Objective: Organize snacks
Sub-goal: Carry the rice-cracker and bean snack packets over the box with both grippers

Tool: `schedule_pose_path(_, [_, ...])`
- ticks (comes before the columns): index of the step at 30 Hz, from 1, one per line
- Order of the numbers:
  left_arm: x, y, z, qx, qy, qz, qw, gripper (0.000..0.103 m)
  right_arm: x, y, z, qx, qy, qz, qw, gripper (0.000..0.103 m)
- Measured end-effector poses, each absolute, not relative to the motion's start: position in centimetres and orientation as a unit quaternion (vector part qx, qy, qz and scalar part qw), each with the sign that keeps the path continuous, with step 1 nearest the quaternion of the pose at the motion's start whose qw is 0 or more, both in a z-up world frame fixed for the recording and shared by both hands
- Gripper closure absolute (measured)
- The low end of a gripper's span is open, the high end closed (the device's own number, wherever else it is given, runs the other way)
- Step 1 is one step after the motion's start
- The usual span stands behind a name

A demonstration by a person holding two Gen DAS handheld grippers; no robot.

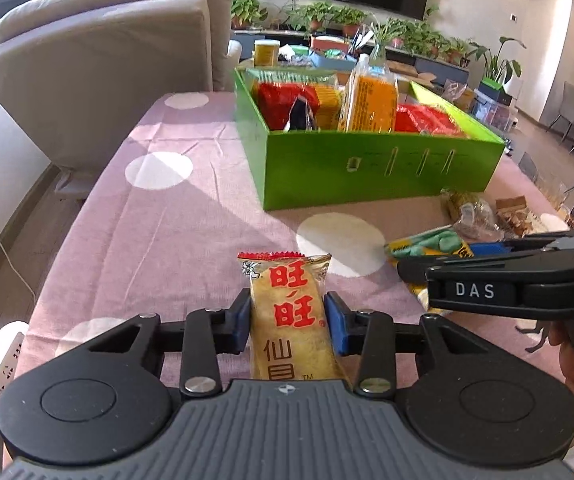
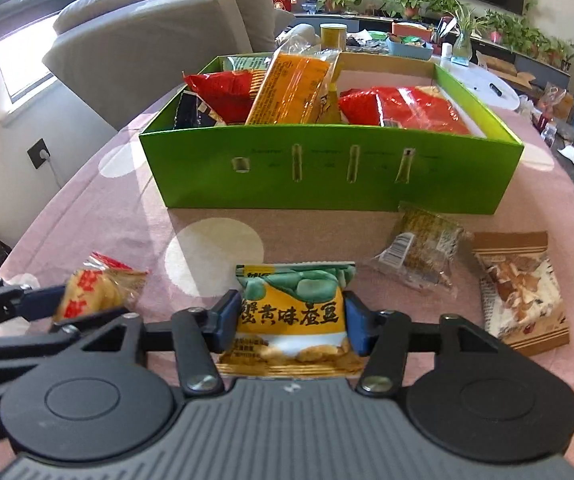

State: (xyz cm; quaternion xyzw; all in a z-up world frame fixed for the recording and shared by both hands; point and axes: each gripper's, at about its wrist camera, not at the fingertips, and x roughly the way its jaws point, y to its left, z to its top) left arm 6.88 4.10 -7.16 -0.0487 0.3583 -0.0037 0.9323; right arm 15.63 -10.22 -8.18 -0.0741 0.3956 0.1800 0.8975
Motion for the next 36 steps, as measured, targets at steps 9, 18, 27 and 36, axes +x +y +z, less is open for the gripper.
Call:
schedule_pose_path(9, [7.6,3.6,-3.4,-0.047,0.312,-0.023,0.949,0.067,14.7,-12.9,-3.2,-0.009,0.319,0.22,0.922,0.037])
schedule_pose_path(18, [12.5,1.1,2.5,-0.043,0.253,-0.069,0.964,0.067,18.6,-14.5,1.3,-0.008,0.259,0.215,0.941,0.037])
schedule_pose_path(27, [21.0,-0.2,4.7,-0.062,0.24,-0.085,0.965,0.067,25.0,-16.7,2.5,0.025,0.246,0.211,0.946,0.037])
schedule_pose_path(36, [28.5,-0.9,2.5,-0.083,0.273,-0.074,0.955,0.067,29.8,-17.1,1.1,0.041,0.268,0.195,0.943,0.037])
